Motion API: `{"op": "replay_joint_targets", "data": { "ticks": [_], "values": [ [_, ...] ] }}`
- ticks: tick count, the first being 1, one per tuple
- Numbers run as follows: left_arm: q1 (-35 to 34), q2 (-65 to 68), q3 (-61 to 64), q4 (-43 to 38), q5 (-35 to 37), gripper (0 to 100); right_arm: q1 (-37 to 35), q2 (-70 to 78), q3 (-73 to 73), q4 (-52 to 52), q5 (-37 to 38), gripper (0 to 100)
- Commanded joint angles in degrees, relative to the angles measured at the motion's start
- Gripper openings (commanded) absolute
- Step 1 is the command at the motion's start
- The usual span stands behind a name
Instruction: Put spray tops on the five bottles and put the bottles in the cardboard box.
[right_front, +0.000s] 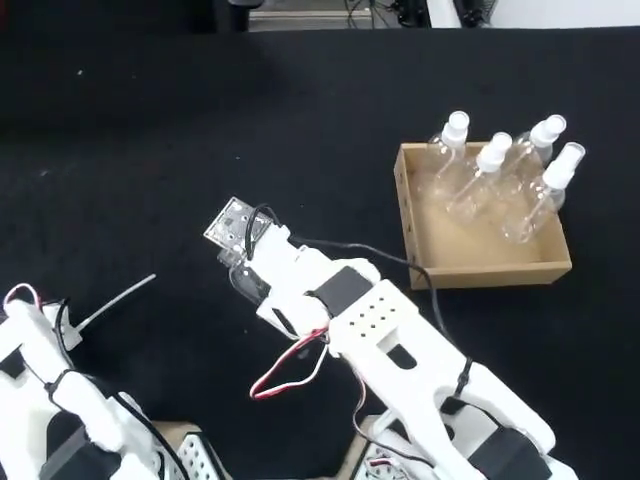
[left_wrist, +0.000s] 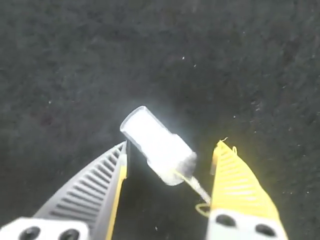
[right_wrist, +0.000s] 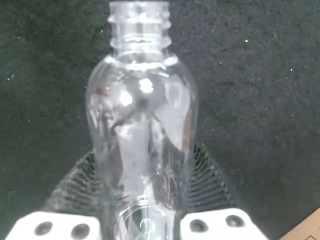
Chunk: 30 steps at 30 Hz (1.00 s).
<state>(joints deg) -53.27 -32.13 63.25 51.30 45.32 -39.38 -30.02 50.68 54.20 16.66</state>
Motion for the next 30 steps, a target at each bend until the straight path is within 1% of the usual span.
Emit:
{"op": "replay_joint_targets", "data": {
  "ticks": [1,9,11,15,16,18,20,23,25,27,30],
  "values": [
    [0.4,-0.1,0.8,-4.0,0.7,25,-0.9,-0.8,0.1,-1.1,-0.5,1.1],
    [0.4,-0.1,1.7,-4.4,0.7,25,-0.9,-1.0,0.4,-1.1,-0.5,1.1],
    [0.4,-0.1,1.5,-4.4,0.7,20,-0.9,-1.0,0.4,-1.1,-0.5,1.1],
    [0.7,-0.2,1.0,-5.3,0.4,4,-0.9,-1.0,0.4,-1.1,-0.6,1.1],
    [1.2,-0.2,0.9,-6.0,0.2,2,-0.9,-1.0,0.4,-1.1,-0.7,1.1],
    [2.1,-0.4,0.7,-6.8,-0.4,5,-0.8,-1.0,0.3,-1.1,-0.9,1.1],
    [2.9,-0.9,0.5,-8.1,-0.3,5,-0.8,-1.1,0.2,-1.1,-1.0,1.1],
    [4.0,-0.9,-2.9,-7.9,-0.3,5,-0.9,-1.5,0.0,-1.1,-1.1,1.1],
    [5.4,-0.9,-7.2,-5.1,-0.3,5,-0.8,-3.6,0.2,-1.2,-1.1,1.1],
    [8.0,-1.6,-13.8,0.4,-0.3,5,-0.5,-6.6,0.5,-1.3,-3.4,1.1],
    [13.9,-3.9,-24.8,9.0,-0.2,5,-0.5,-11.5,1.1,-1.5,-6.1,1.1]
  ]
}}
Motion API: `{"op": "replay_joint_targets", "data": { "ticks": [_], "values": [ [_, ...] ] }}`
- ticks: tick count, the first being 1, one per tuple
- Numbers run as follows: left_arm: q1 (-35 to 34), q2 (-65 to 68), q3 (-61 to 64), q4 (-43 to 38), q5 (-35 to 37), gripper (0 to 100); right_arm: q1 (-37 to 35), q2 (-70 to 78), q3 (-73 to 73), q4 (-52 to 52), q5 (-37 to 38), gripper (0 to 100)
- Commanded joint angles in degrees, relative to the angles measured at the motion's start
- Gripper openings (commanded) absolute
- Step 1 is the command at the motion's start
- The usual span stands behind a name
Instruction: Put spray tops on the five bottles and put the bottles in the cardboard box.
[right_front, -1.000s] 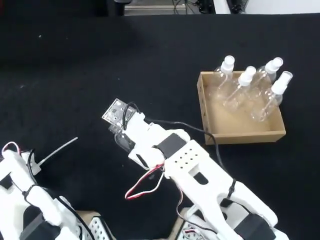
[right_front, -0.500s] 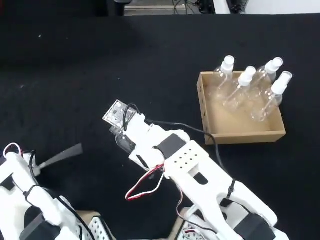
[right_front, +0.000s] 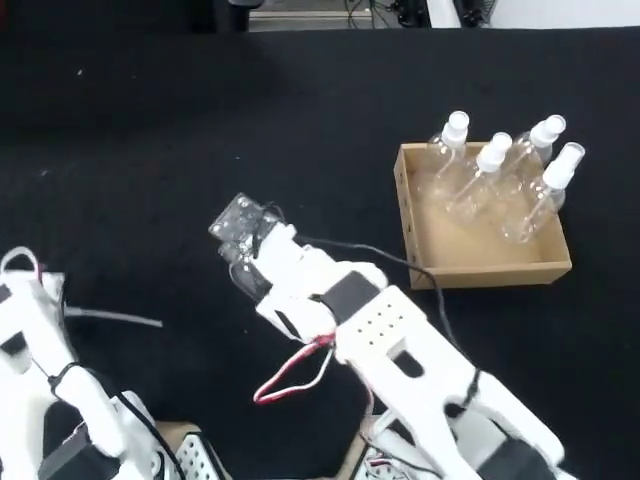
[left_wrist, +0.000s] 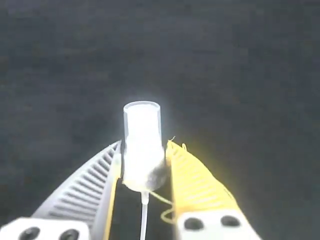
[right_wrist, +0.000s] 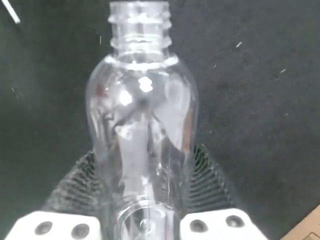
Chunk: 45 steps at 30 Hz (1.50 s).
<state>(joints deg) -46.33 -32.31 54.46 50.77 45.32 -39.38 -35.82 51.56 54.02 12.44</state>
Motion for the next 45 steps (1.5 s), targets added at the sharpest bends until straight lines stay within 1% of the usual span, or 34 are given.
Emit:
{"op": "replay_joint_targets", "data": {
  "ticks": [1,5,8,10,13,18,21,25,30,34,36,37,40,43,45],
  "values": [
    [9.4,-4.7,-19.8,12.1,-0.2,5,-0.7,-7.0,0.8,-1.9,-2.0,1.1],
    [19.8,-9.5,-32.4,17.8,-0.2,5,-0.6,-10.9,5.5,-6.8,-2.2,1.1],
    [27.1,-13.2,-40.0,17.7,-0.4,5,-0.5,-13.8,8.1,-9.4,-2.5,1.1],
    [31.3,-14.9,-44.5,17.6,-0.9,5,-0.4,-16.4,9.4,-10.2,-5.4,1.1],
    [36.9,-14.8,-48.7,16.2,-5.5,5,-0.4,-21.8,11.6,-10.2,-6.5,1.1],
    [44.2,-14.9,-50.8,12.5,-13.2,5,-0.4,-32.4,17.2,-12.0,-6.4,1.1],
    [48.8,-15.0,-51.8,11.8,-17.5,5,-0.4,-37.7,20.4,-13.5,-6.4,1.1],
    [52.2,-14.8,-52.2,11.7,-20.2,5,-0.4,-42.2,21.8,-13.1,-6.4,1.1],
    [55.3,-14.8,-52.2,10.9,-20.1,5,-0.4,-43.1,22.6,-13.4,-6.4,1.1],
    [55.6,-15.2,-52.3,4.8,-20.3,5,-0.4,-43.1,22.7,-13.3,-6.4,1.1],
    [55.6,-15.4,-52.3,2.0,-22.9,5,-0.4,-43.2,22.7,-13.0,-6.4,1.1],
    [55.7,-15.5,-52.3,1.9,-24.4,5,-0.4,-43.2,22.7,-13.0,-6.4,1.1],
    [56.9,-15.5,-53.1,5.4,-27.1,5,-0.4,-43.4,22.7,-13.0,-6.4,1.1],
    [59.0,-15.5,-56.2,10.9,-27.2,5,-0.4,-43.4,22.7,-13.0,-6.4,1.1],
    [60.0,-15.5,-58.0,12.7,-27.1,5,-0.4,-43.4,22.7,-13.1,-6.4,1.1]
  ]
}}
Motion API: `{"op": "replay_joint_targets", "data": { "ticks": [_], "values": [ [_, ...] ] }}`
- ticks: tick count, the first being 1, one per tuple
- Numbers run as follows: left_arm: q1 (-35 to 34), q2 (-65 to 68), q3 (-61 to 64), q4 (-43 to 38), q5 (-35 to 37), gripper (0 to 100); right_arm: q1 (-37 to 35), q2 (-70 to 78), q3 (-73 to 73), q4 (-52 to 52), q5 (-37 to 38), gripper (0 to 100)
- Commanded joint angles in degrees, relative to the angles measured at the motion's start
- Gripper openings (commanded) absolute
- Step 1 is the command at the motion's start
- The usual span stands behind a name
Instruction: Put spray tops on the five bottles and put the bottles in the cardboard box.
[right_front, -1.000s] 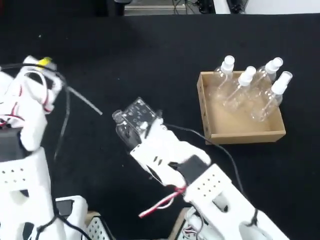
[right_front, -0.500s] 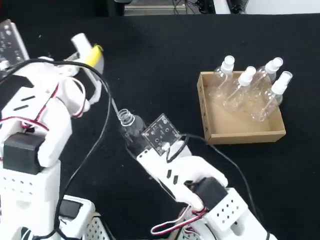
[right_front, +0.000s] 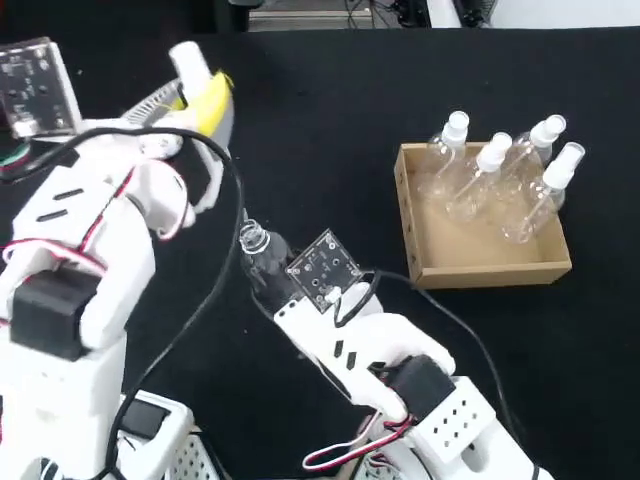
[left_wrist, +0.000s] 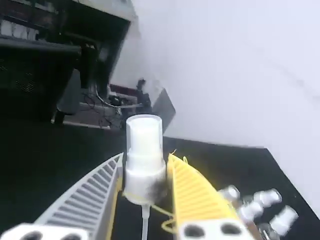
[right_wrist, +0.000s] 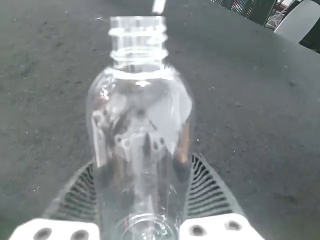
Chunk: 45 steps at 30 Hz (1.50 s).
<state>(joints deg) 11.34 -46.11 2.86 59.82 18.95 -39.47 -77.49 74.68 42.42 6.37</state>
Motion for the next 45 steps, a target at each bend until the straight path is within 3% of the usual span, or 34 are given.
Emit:
{"op": "replay_joint_targets", "data": {
  "ticks": [1,9,13,22,36,45],
  "values": [
    [2.3,-1.7,-6.8,4.1,-0.7,5,-0.4,-1.7,-0.4,-1.5,-0.4,1.1],
    [2.3,-1.7,-6.8,4.5,-0.3,5,-0.4,-1.8,-0.4,-1.5,-0.4,1.1],
    [2.3,-1.7,-3.7,4.3,3.7,5,-0.4,-1.8,-0.4,-1.4,-0.4,1.1],
    [2.4,-1.7,3.0,4.4,4.2,5,-0.4,-1.9,-0.4,-1.4,-0.4,1.1],
    [1.9,-5.5,-4.0,3.5,3.7,5,-0.4,-1.9,-0.4,-1.4,-0.4,1.1],
    [0.3,-6.1,3.9,-5.0,2.2,5,-0.4,-1.9,-0.4,-1.3,-0.4,1.1]
  ]
}}
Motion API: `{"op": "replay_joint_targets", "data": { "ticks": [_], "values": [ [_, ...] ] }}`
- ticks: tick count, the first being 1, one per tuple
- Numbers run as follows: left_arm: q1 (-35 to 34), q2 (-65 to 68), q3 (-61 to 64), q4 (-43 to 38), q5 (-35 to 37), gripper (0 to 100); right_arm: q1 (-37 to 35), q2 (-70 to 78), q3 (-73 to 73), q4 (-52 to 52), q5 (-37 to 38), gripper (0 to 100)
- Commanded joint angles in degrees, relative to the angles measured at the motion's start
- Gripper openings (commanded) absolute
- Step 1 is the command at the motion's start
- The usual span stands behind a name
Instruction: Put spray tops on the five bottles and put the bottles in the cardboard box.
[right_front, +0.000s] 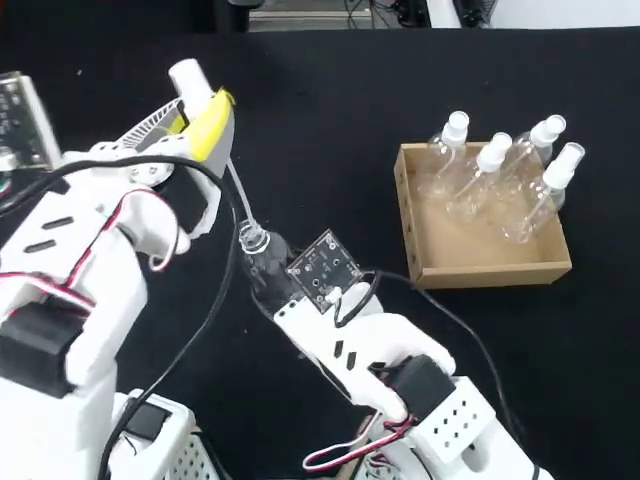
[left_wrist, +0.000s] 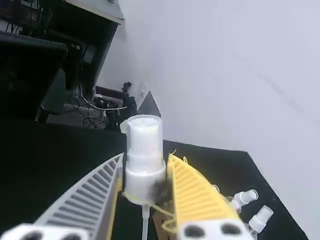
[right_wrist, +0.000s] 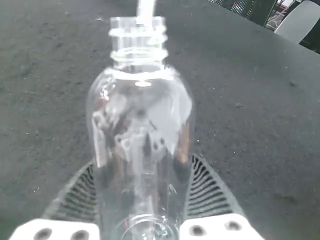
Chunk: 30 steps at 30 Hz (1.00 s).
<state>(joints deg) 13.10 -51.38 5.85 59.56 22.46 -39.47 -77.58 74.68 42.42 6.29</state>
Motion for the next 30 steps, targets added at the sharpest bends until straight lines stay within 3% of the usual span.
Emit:
{"op": "replay_joint_targets", "data": {
  "ticks": [1,10,21,25,30],
  "values": [
    [-1.9,-0.8,1.4,-5.5,-1.8,5,-0.4,-1.8,-0.4,-1.3,-0.3,1.1],
    [-2.2,-0.9,3.4,-5.2,-2.1,5,-0.4,-1.8,-0.4,-1.3,-0.3,1.1],
    [-2.1,-0.9,-0.6,5.5,-1.7,5,-0.4,-1.8,-0.4,-1.4,-0.3,1.1],
    [-2.1,-0.9,0.4,5.1,2.5,5,-0.4,-1.8,-0.4,-1.4,-0.3,1.1],
    [3.8,-0.9,3.1,7.2,4.0,5,-0.4,-1.8,-0.4,-1.4,-0.4,1.1]
  ]
}}
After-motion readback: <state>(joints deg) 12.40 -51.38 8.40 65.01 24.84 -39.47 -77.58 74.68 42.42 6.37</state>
